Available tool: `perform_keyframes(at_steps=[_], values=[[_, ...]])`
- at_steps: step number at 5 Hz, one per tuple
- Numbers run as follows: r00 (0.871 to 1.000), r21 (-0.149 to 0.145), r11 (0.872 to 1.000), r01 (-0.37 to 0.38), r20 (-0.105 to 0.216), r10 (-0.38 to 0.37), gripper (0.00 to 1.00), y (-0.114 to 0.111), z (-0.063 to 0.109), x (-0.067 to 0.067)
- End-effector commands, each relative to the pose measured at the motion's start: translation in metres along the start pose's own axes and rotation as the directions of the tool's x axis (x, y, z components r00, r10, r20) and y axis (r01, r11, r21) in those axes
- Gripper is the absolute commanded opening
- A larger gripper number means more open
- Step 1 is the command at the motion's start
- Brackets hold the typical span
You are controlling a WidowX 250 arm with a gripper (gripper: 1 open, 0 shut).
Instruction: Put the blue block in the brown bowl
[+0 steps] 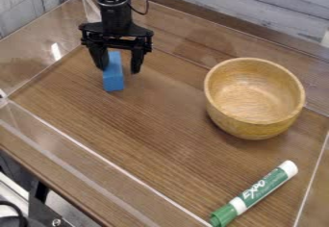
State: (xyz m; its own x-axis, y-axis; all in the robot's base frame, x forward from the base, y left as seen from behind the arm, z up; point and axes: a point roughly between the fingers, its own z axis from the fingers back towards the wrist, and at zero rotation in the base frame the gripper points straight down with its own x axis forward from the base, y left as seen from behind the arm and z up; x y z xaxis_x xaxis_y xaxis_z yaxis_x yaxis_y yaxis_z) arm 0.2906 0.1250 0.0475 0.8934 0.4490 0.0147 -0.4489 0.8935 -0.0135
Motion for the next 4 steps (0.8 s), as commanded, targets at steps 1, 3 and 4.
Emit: perform_keyframes(at_steps=[1, 3, 4], values=[[0.999, -0.005, 0.999, -0.032, 0.016, 0.032, 0.00, 0.0077, -0.0019, 0.0022], [1.000, -0.019, 0.999, -0.030, 0.004, 0.030, 1.00, 0.0048, -0.0023, -0.0006], [1.000, -0.022, 1.000, -0.022, -0.002, 0.022, 1.00, 0.0027, -0.0026, -0.0024]])
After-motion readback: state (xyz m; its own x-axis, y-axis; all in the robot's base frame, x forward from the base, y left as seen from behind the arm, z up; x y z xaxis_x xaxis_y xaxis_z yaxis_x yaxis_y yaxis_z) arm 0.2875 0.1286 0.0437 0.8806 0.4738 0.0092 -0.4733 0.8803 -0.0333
